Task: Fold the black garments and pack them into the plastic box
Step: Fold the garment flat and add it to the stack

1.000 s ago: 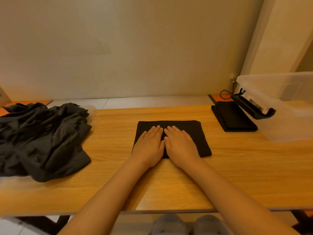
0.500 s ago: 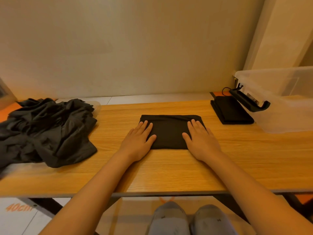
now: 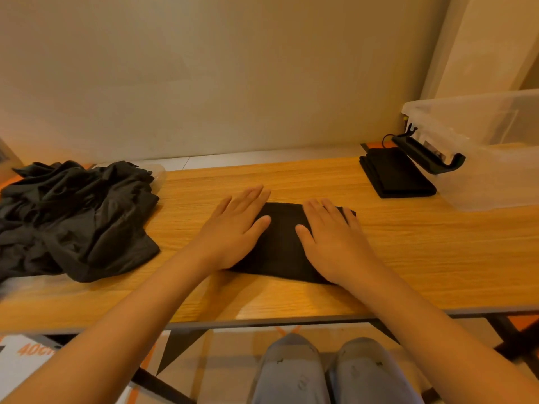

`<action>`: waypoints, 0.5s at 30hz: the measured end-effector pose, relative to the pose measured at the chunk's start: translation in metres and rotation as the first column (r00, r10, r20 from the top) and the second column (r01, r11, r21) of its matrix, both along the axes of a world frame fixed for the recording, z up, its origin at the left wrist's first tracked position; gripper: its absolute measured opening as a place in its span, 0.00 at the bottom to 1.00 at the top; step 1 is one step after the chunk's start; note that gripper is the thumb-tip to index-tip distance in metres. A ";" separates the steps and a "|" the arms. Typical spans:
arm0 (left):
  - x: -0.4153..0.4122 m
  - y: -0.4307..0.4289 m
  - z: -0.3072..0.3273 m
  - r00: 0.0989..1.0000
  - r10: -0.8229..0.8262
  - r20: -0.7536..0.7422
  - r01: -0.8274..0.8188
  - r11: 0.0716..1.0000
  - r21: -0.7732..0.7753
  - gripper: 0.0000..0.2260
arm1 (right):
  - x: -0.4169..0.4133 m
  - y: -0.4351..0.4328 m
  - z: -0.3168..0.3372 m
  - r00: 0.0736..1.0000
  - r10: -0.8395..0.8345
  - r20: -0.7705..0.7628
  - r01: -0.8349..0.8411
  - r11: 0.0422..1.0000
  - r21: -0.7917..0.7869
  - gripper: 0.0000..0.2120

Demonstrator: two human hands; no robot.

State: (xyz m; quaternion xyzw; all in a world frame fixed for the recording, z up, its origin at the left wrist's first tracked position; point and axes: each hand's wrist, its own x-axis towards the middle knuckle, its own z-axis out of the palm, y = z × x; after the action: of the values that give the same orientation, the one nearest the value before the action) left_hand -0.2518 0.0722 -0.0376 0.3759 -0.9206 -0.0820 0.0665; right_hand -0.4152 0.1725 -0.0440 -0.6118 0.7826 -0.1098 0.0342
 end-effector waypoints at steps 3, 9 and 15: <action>-0.027 -0.008 -0.010 0.999 -0.043 0.020 0.043 0.999 0.029 0.24 | 0.005 -0.035 -0.006 0.994 0.112 0.009 -0.112 0.990 0.081 0.26; -0.020 -0.030 -0.033 0.999 0.043 -0.011 -0.042 0.997 0.068 0.24 | -0.028 -0.046 -0.021 0.991 0.125 -0.042 -0.119 0.984 0.130 0.26; 0.001 -0.052 -0.030 0.993 0.109 0.048 -0.115 0.985 0.130 0.23 | -0.050 -0.038 -0.024 1.000 -0.001 -0.027 0.005 0.987 0.163 0.26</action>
State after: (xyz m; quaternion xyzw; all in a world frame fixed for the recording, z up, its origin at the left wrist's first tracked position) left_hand -0.2505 0.0200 -0.0679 0.4321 -0.8917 -0.1317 0.0273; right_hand -0.4654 0.1344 -0.0678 -0.6071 0.7904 -0.0371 0.0737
